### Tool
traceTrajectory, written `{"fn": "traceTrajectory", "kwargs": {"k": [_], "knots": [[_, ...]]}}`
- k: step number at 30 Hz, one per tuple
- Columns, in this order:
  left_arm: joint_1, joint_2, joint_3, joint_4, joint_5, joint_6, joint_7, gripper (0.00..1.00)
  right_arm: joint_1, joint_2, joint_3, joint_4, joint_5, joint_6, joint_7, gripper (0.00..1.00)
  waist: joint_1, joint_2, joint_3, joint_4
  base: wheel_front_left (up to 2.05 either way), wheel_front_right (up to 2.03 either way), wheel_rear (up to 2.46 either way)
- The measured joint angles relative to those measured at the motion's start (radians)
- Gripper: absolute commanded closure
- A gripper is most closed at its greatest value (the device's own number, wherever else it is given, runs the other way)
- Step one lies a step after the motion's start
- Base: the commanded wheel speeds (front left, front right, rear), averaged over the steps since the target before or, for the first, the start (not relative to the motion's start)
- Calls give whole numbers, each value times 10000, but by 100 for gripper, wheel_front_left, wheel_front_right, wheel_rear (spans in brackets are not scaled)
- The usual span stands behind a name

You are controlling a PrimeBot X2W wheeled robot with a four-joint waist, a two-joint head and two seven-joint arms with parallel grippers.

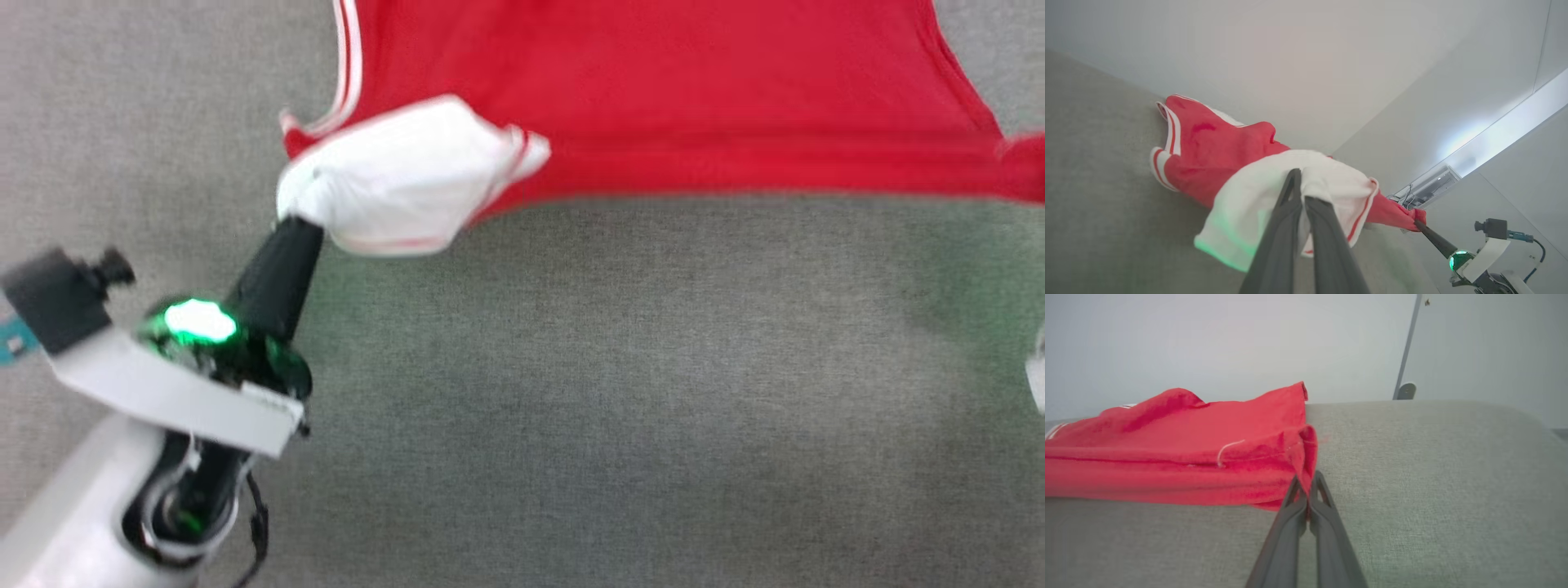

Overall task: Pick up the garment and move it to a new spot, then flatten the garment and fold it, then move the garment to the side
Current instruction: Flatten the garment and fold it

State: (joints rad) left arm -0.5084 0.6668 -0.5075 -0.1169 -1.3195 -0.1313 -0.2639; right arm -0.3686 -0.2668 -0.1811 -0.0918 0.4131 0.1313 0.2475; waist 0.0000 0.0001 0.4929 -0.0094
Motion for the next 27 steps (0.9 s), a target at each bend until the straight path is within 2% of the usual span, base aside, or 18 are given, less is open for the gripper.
{"fn": "traceTrajectory", "kwargs": {"k": [8, 17, 22, 27], "knots": [[2372, -178, 665, -1005, 594, -2, 0, 100, 2936, 815, -823, -2573, -184, 0, 784, 100, 0, 0, -660, -31, 0, 0, 0], [4739, -77, 1492, -2065, 1300, -2, 2, 100, 4428, 1001, -1126, -3779, 0, 2, 1388, 100, 0, 0, -1161, -317, 0, 0, 0], [4845, 36, 1432, -2293, 1511, -2, 0, 100, 4432, 1045, -1127, -3954, 67, 2, 1524, 100, 0, 0, -1097, -345, 0, 0, 0], [3993, 169, 876, -2046, 1409, -2, -2, 100, 3809, 984, -767, -3555, 127, 0, 1678, 100, 0, 0, -1024, -353, 0, 0, 0]]}}
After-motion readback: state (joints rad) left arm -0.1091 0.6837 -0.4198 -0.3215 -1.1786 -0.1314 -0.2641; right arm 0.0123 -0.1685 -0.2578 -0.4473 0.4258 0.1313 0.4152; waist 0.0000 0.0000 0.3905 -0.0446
